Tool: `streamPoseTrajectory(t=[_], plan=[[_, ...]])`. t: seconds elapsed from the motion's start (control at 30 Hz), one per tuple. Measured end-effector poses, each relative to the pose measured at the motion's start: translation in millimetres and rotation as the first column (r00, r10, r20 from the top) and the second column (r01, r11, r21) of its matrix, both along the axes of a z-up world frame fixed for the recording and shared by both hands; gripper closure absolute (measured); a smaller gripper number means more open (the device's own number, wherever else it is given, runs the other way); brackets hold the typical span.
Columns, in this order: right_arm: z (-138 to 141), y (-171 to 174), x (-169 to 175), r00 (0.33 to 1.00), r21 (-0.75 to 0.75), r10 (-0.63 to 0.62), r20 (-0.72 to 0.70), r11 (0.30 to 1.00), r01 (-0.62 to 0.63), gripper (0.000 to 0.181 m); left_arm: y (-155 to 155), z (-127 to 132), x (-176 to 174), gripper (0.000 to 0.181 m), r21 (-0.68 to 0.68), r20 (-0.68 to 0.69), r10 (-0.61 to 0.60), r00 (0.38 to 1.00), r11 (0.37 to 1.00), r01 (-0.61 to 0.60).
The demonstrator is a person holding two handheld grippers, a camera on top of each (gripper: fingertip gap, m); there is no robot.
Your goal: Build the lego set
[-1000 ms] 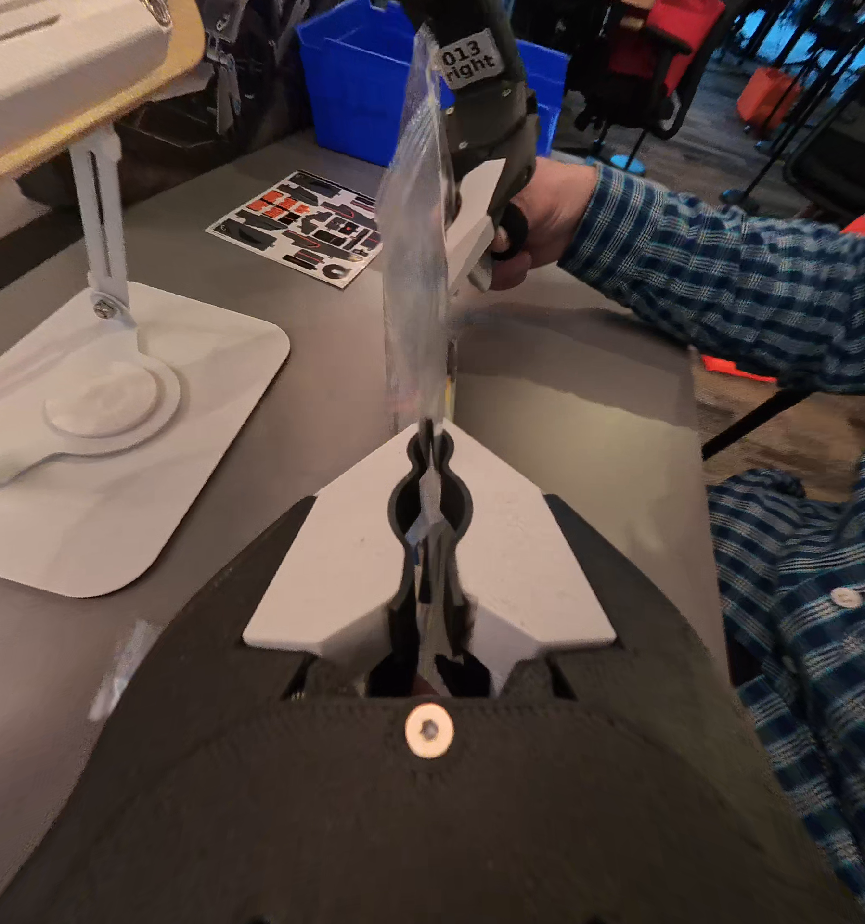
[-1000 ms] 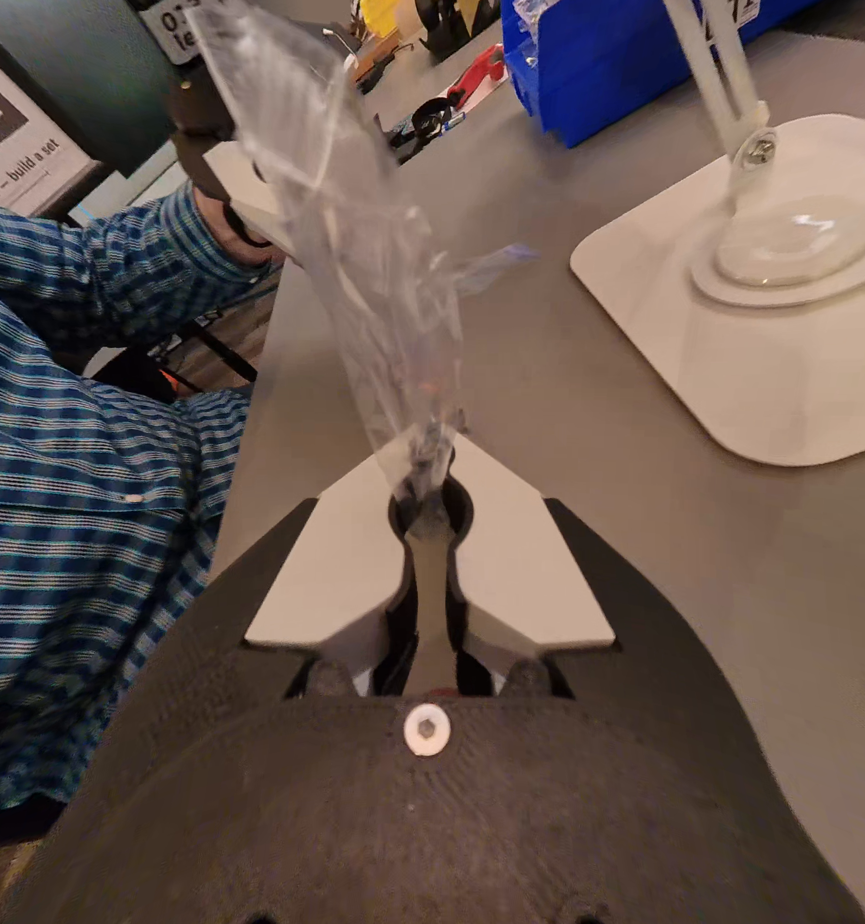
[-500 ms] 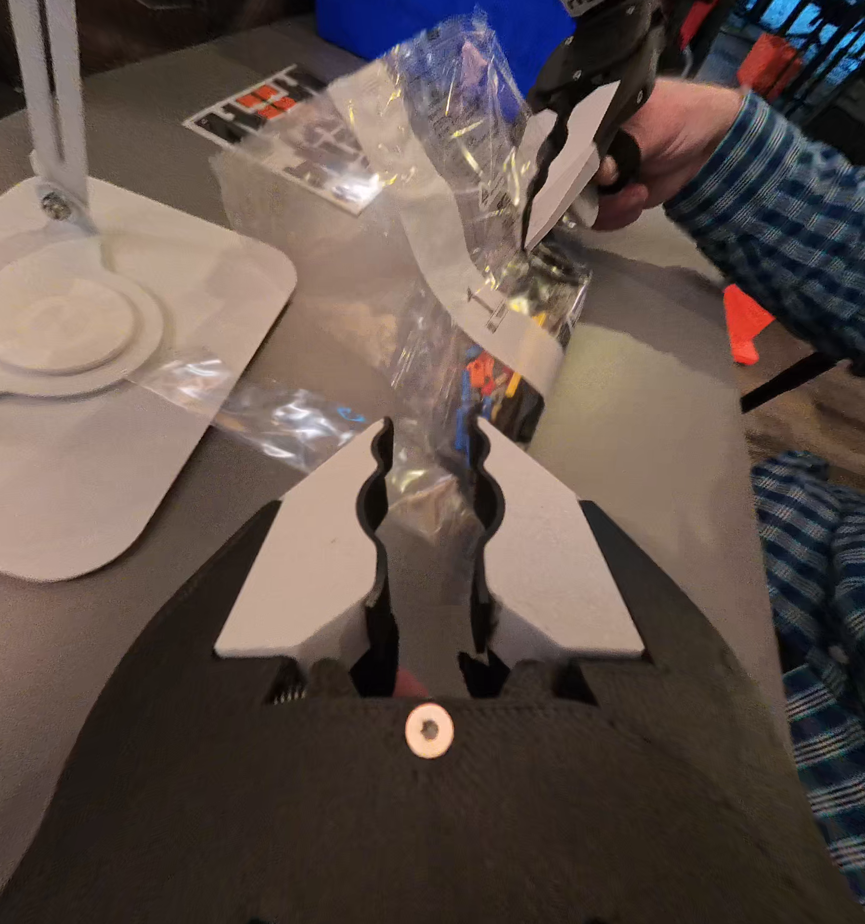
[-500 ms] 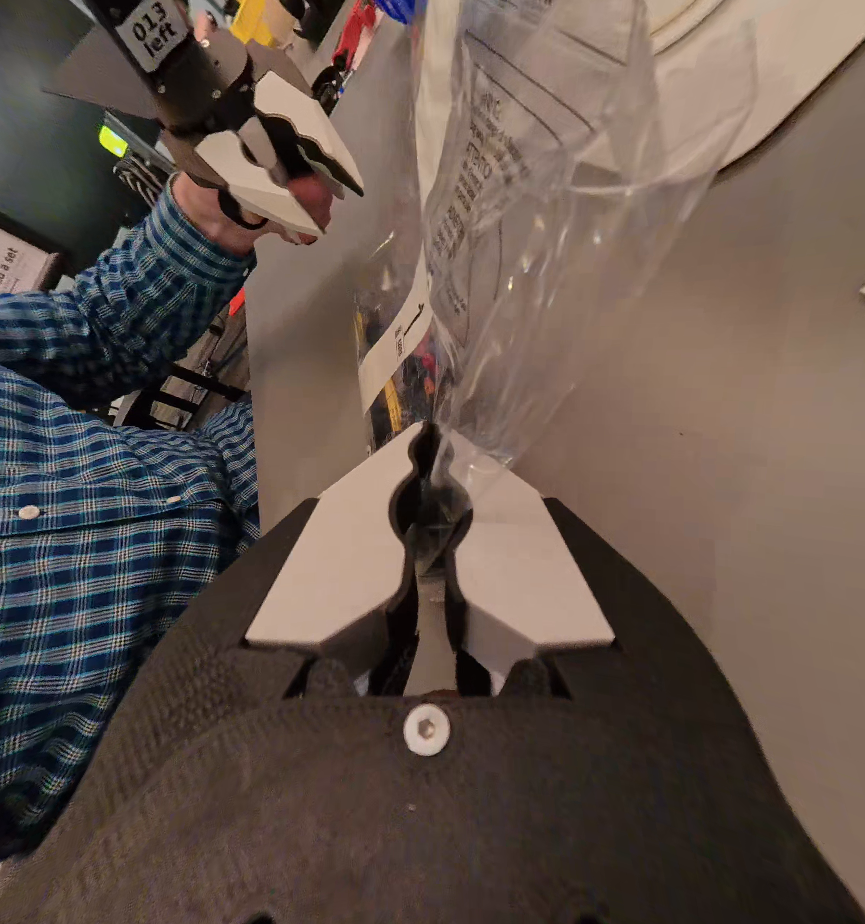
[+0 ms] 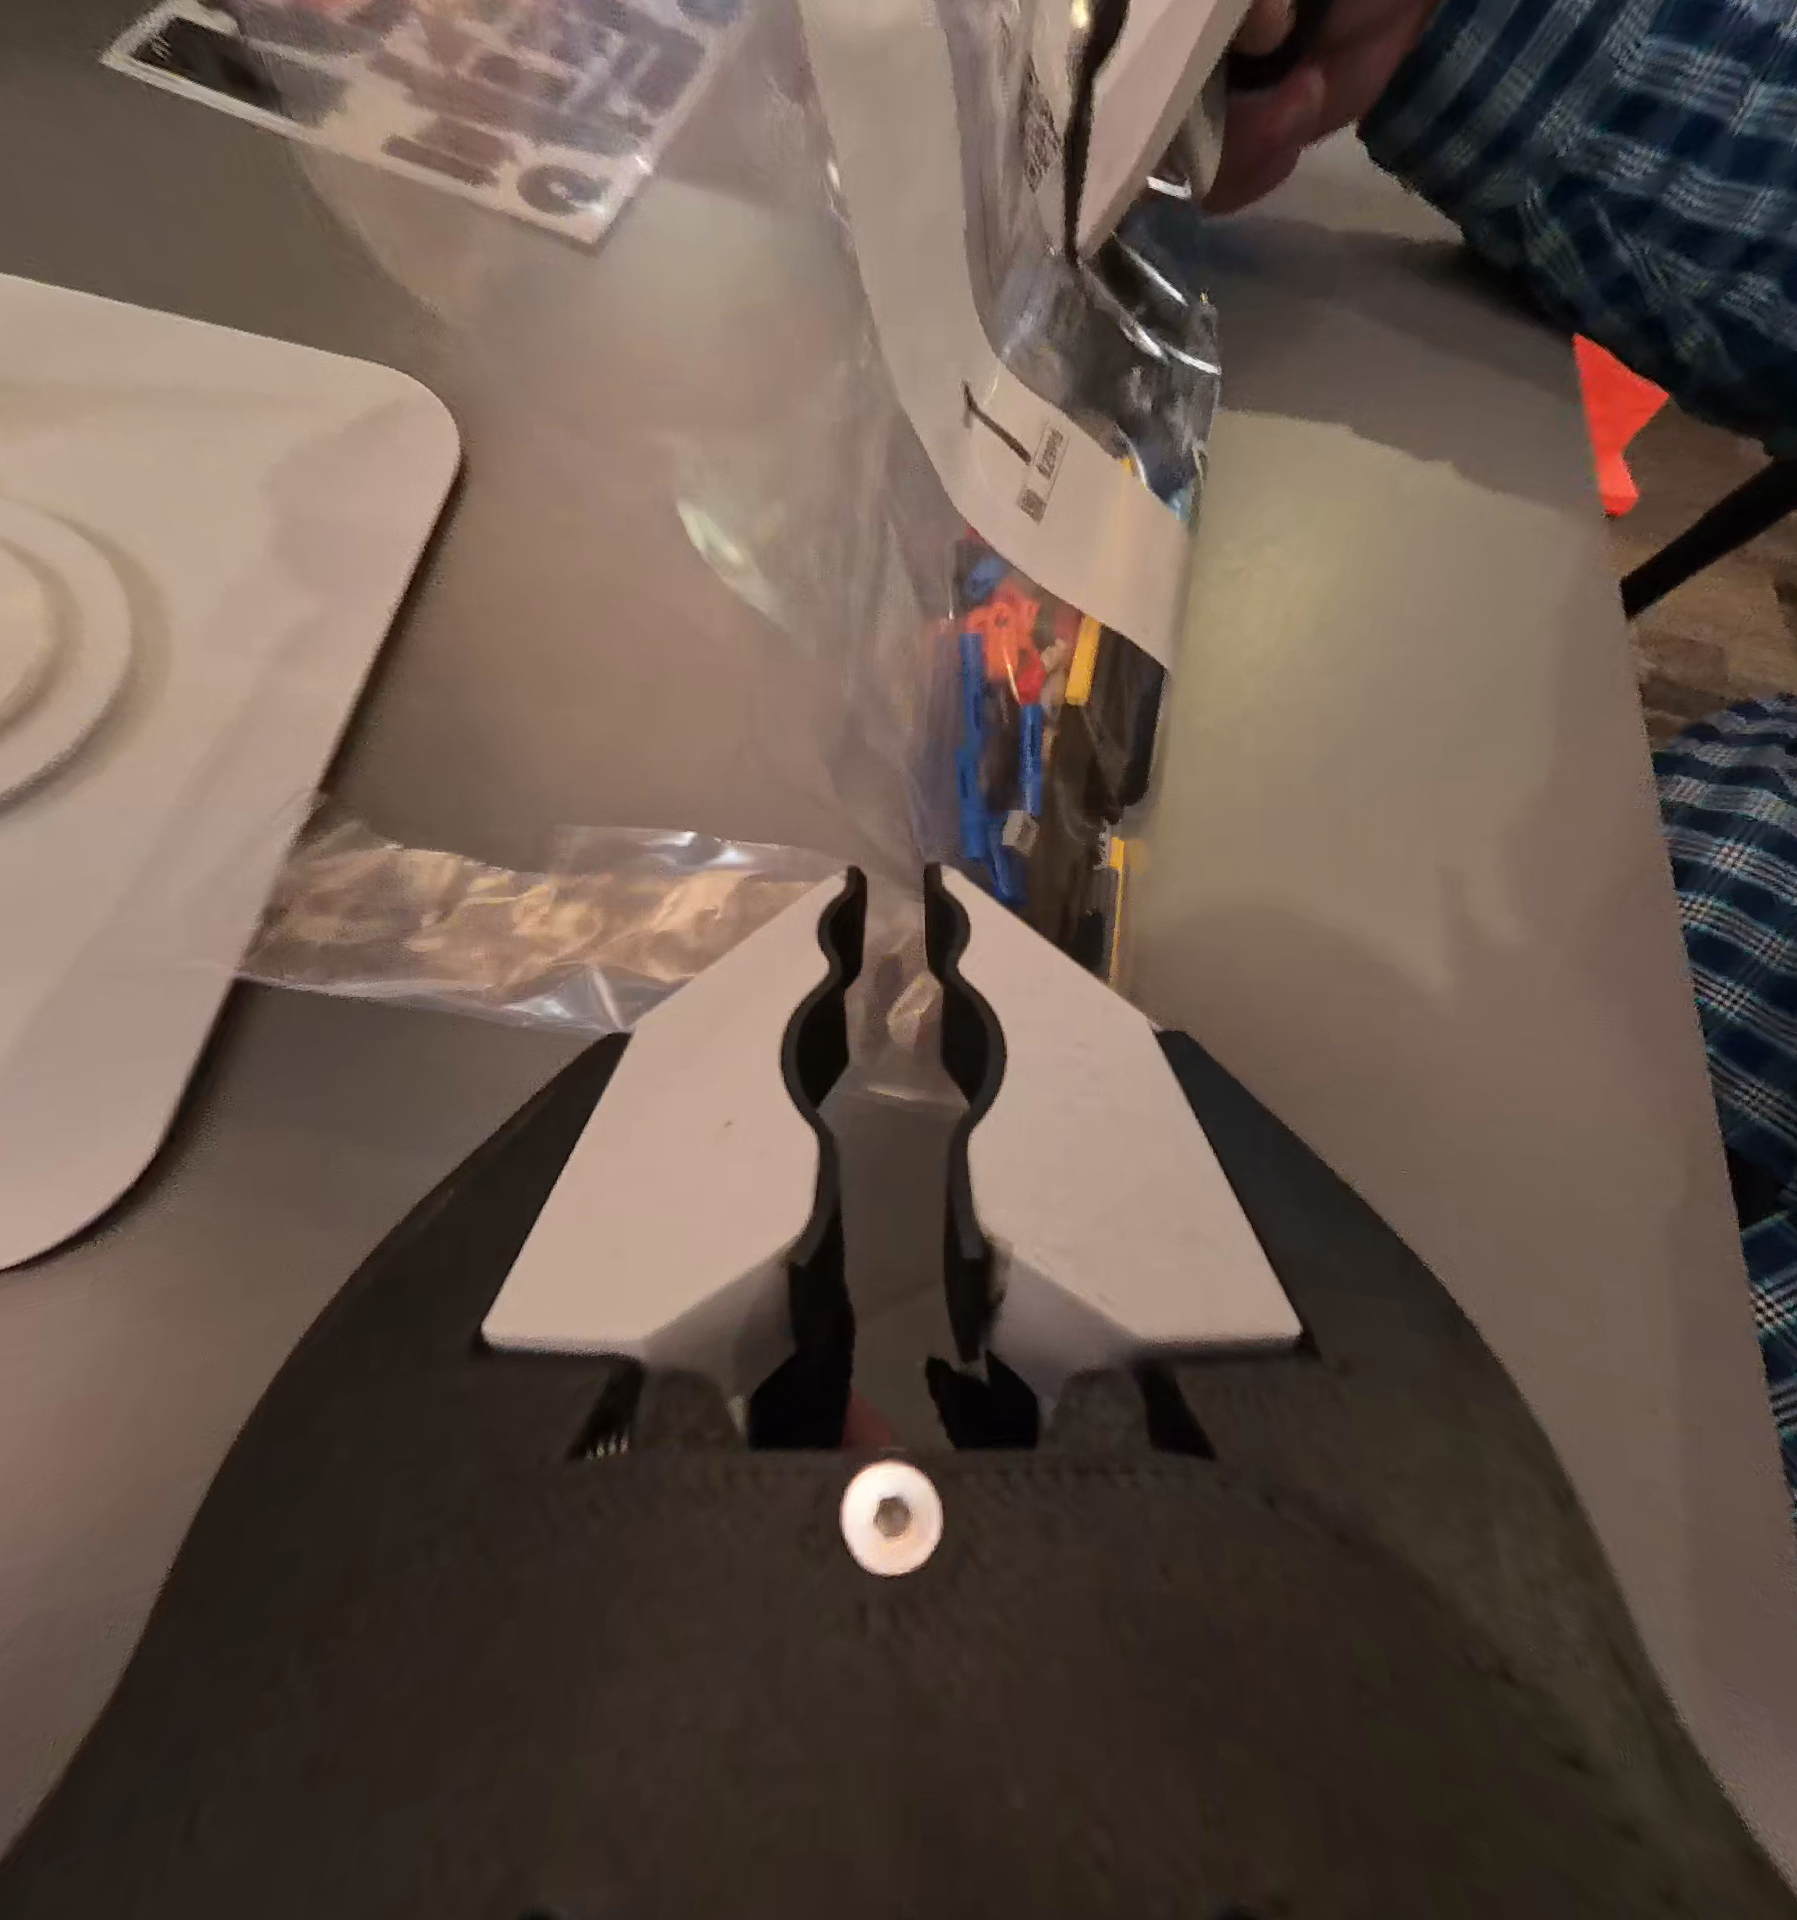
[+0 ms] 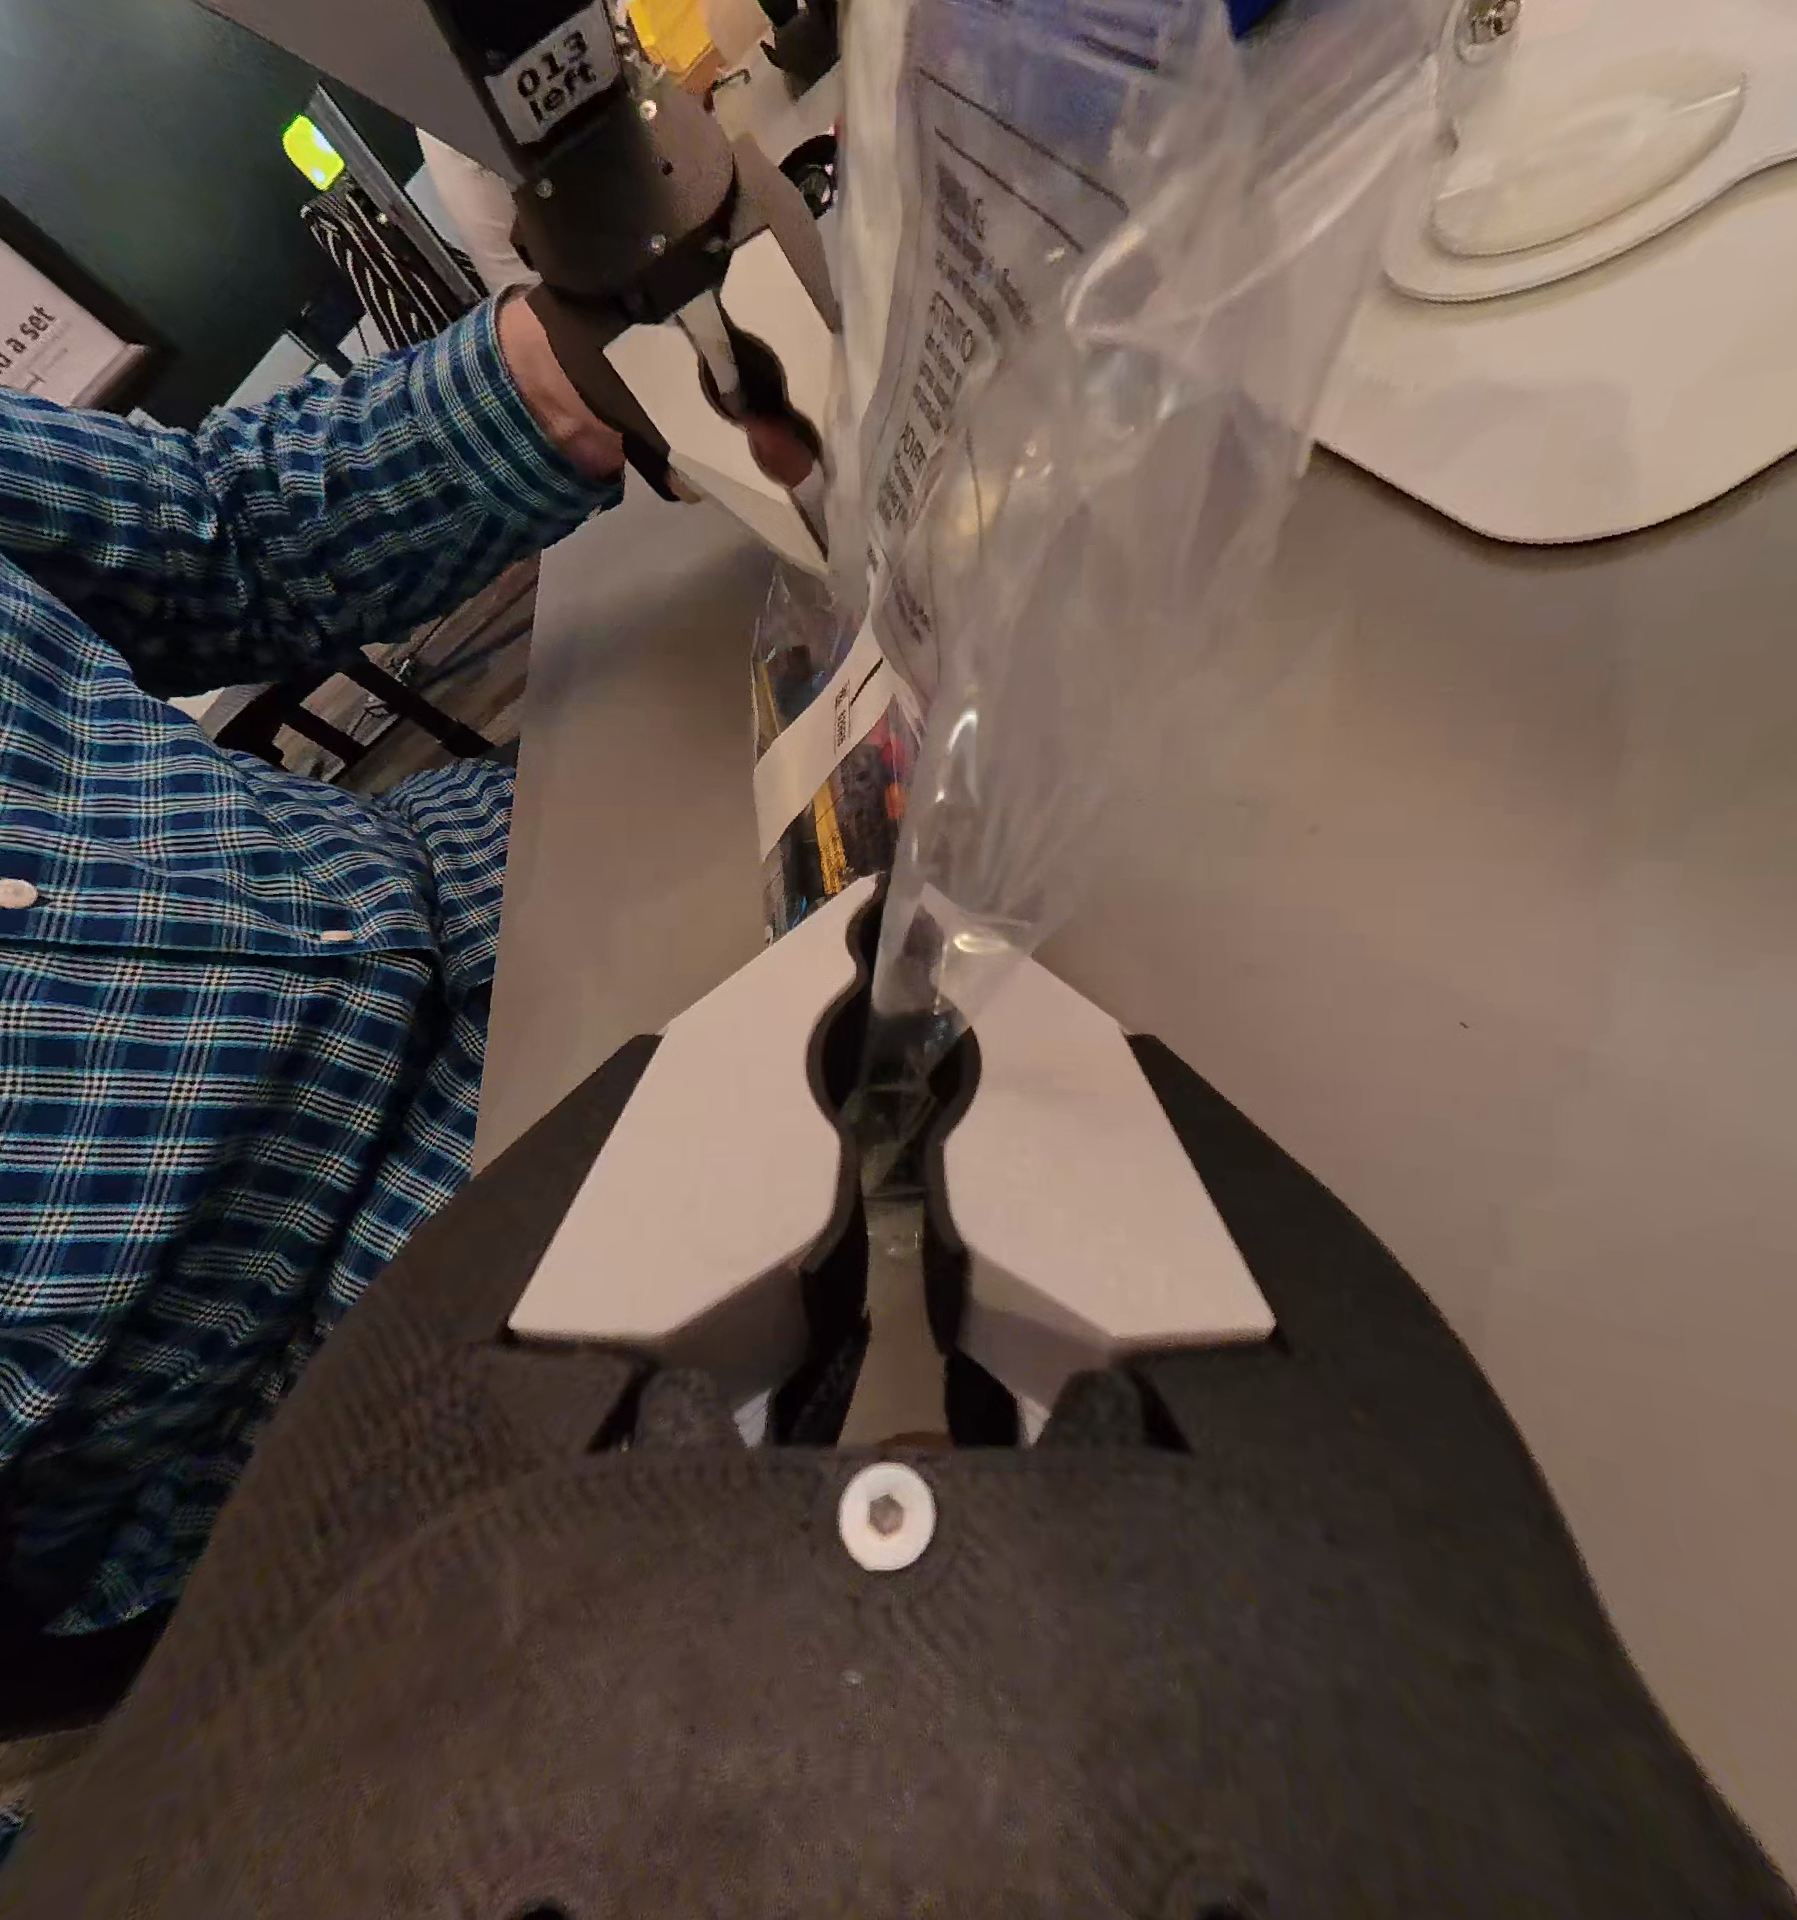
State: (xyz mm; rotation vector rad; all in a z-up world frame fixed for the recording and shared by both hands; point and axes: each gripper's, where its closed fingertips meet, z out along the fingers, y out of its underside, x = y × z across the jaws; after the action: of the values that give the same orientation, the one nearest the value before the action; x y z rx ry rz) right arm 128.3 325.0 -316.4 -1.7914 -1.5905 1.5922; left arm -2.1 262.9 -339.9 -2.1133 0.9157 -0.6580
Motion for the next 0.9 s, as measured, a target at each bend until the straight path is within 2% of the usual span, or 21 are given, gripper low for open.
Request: streamPoseTrajectory(t=[0.33, 0.73, 0.9], plan=[[-1, 1, 2, 1.0, -0.007, 0.0, -0.027, 1.0, 0.0, 0.181, -25, -4, 20, 0.18, -0.022, -0.004, -0.135, 0.991, 0.991, 0.135], [-1, -2, 3, 0.999, 0.004, 0.018, -0.051, 1.0, -0.018, 0.181, -27, -3, 40, 0.15, 0.041, 0.046, -0.158, 0.986, 0.987, 0.156], [-2, -2, 1, 0.999, 0.0, 0.016, -0.042, 1.0, -0.016, 0.181, -24, -8, 44, 0.144, 0.048, -0.002, -0.168, 0.986, 0.985, 0.168]])
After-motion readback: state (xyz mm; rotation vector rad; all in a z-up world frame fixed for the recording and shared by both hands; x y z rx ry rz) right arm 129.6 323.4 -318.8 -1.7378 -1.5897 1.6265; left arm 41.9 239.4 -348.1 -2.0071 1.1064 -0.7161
